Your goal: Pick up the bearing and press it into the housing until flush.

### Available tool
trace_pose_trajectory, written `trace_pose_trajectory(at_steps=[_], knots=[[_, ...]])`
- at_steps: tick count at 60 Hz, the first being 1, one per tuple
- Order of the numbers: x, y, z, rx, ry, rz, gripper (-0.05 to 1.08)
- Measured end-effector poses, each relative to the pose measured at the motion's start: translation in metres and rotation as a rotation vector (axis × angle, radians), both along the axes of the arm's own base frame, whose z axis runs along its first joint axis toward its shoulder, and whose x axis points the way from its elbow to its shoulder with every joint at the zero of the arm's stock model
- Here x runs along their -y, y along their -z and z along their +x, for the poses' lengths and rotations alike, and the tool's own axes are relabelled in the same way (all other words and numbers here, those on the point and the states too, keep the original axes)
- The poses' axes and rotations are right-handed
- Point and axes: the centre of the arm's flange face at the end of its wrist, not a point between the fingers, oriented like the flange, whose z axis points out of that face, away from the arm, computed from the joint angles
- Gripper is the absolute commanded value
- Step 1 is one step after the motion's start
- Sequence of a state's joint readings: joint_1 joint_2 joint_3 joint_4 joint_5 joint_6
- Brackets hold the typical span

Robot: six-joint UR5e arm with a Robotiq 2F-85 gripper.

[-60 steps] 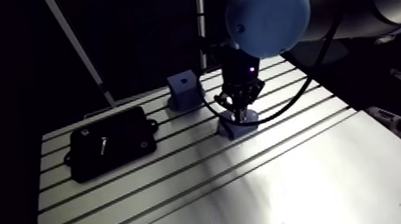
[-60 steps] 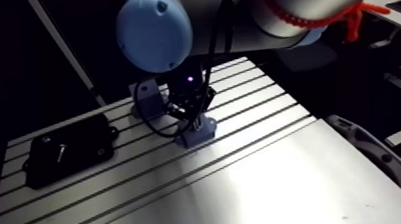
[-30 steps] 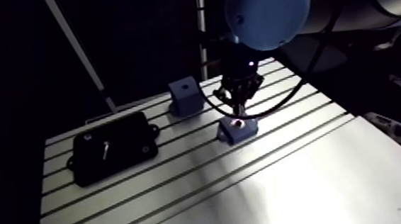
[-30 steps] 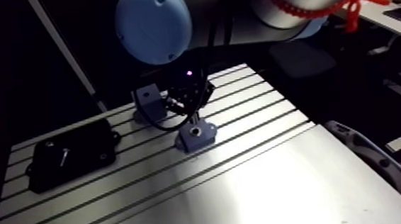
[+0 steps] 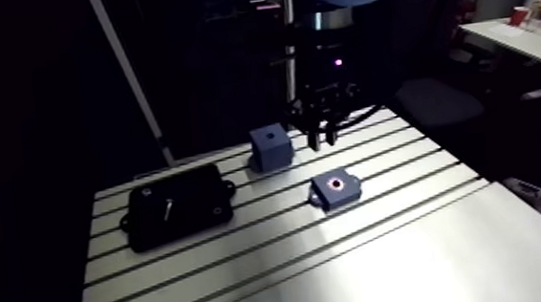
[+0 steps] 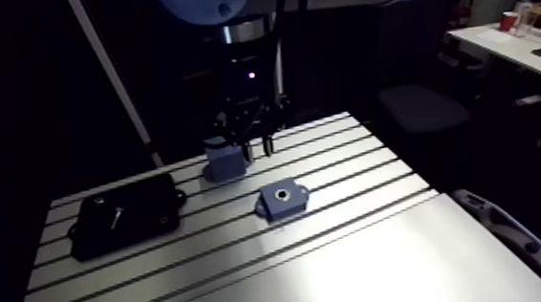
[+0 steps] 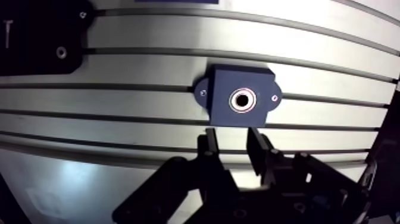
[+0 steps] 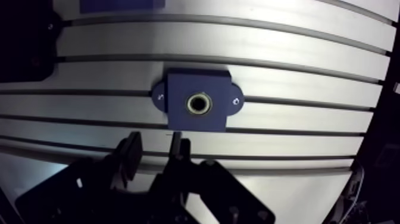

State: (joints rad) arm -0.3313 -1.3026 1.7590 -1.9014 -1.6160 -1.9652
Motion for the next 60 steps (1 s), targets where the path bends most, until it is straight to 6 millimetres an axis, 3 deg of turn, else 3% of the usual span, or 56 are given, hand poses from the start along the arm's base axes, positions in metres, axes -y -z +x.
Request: trace_pose_trajectory(at_steps=[36, 60], knots=[[0.069, -0.09, -0.019, 0.012, 0.048, 0.011, 0.01], [0.114, -0.151, -0.016, -0.029, 0.061, 0.023, 0.01]])
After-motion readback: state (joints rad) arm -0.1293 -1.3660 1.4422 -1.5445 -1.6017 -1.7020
